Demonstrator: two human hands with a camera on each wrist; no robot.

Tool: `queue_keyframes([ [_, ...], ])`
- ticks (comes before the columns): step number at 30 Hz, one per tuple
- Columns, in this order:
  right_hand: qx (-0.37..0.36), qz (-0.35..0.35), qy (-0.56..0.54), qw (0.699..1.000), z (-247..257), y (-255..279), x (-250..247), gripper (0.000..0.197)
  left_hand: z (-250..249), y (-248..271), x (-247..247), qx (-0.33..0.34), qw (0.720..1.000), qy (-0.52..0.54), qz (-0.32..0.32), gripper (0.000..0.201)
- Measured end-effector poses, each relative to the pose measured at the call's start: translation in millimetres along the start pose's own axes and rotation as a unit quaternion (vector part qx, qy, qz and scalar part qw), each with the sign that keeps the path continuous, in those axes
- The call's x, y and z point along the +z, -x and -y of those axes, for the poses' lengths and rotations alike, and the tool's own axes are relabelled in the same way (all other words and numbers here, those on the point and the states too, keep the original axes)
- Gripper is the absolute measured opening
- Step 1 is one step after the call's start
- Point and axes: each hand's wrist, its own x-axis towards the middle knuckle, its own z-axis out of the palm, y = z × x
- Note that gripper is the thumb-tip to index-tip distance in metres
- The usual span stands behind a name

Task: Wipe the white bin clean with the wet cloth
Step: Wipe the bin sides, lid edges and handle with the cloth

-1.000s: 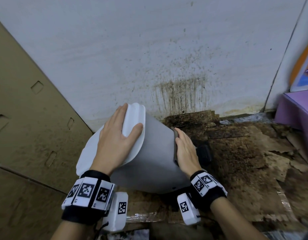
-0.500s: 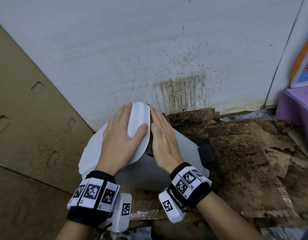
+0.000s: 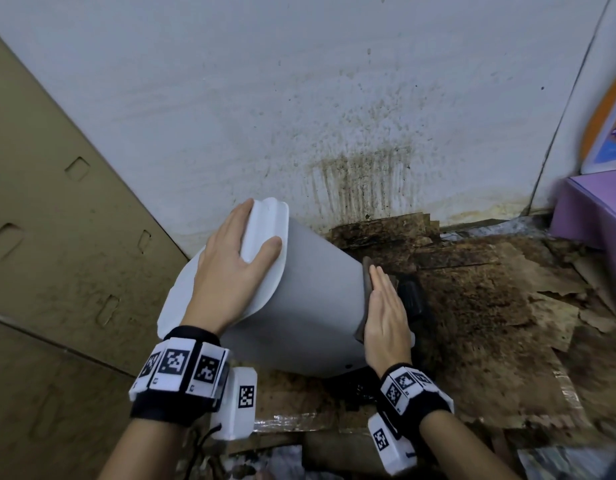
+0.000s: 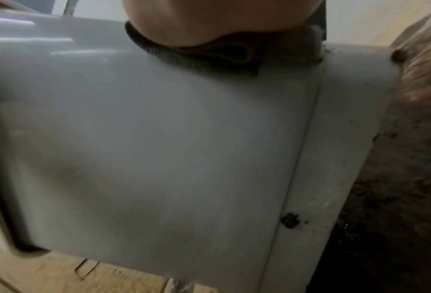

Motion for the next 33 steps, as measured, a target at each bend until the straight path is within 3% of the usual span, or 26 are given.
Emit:
queue_keyframes([
  [8,-0.023,-0.092,0.002,0.995,16.0,4.4,18.9,0.068,-1.5,0.4,-0.4,-0.002,1.0,-0.009,0.0,0.083],
  [17,-0.145,-0.047,-0.043,0.987,106.4,5.5,31.0,0.063,-6.9,-0.7,5.4,0.003,1.0,-0.025,0.006,0.087],
  [20,-0.182,-0.021,-0.048,0.982,115.1,4.7,27.6,0.06,-6.5,-0.6,6.2,0.003,1.0,-0.026,0.006,0.088],
  [27,-0.24,-0.023,-0.001,0.97,60.8,4.3,14.0,0.056,-3.7,-0.8,1.8,-0.007,1.0,-0.008,0.002,0.081],
  [33,-0.113,-0.068,0.006,0.991,-9.1,18.8,9.2,0.056,0.2,0.0,-3.2,-0.023,1.0,0.008,0.003,0.082],
])
